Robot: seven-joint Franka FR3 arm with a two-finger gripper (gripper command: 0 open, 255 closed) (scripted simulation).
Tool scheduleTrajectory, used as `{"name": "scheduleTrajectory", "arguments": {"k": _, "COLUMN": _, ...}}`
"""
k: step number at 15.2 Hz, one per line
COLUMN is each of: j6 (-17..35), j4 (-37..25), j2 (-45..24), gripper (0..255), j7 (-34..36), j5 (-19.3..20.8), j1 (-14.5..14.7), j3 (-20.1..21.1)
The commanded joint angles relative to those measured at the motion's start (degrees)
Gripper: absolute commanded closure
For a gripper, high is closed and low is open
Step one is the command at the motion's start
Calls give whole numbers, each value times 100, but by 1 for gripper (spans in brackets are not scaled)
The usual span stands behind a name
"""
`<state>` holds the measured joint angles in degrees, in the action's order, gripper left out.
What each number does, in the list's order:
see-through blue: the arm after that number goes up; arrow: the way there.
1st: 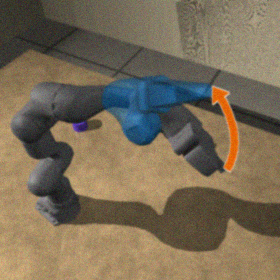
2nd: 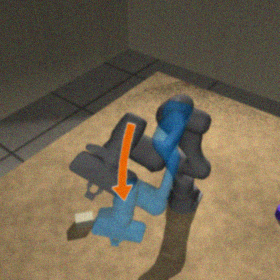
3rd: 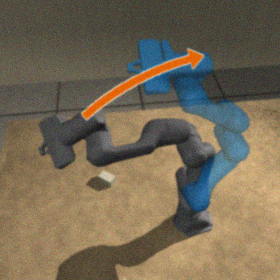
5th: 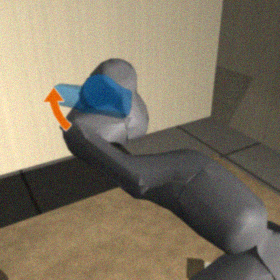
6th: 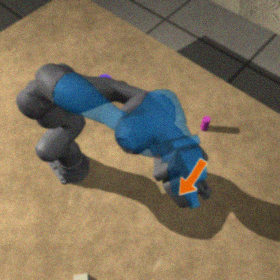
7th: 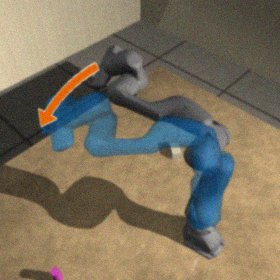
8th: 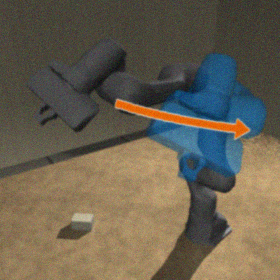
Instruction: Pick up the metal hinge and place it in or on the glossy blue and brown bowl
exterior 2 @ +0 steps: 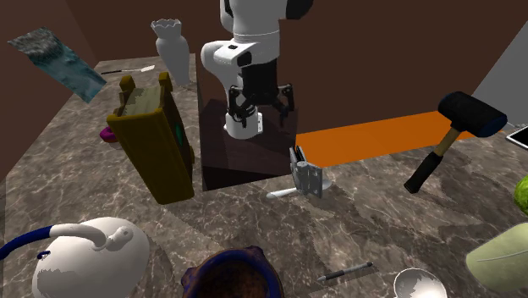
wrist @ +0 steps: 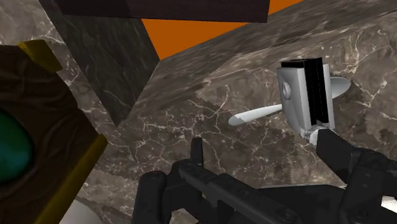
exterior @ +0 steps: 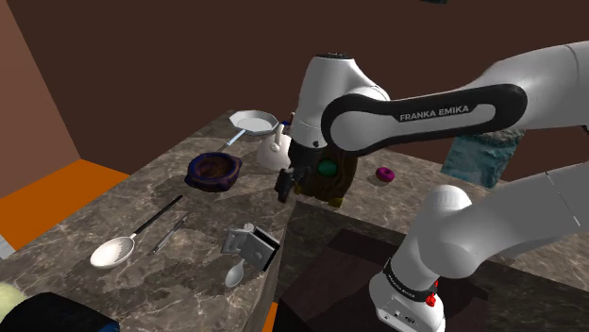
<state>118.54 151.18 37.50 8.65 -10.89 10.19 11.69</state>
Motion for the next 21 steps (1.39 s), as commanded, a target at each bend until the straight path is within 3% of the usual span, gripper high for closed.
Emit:
{"name": "scheduleTrajectory", "arguments": {"k": 1, "j6": 413, "j4": 86, "j2": -278, "gripper": 0, "j7": 59, "j5": -126, "j1": 125, "j3": 175}}
{"name": "scheduleTrajectory", "arguments": {"k": 9, "j6": 1928, "j4": 204, "j2": -1505, "gripper": 0, "j7": 334, "j5": -483, "j1": 564, "j3": 892}}
{"name": "scheduleTrajectory", "arguments": {"k": 16, "j6": 2631, "j4": 355, "j2": -2057, "gripper": 0, "j7": 378, "j5": -457, "j1": 530, "j3": 1026}}
{"name": "scheduleTrajectory", "arguments": {"k": 21, "j6": 2689, "j4": 364, "j2": -2106, "gripper": 0, "j7": 384, "j5": -451, "j1": 526, "j3": 1037}}
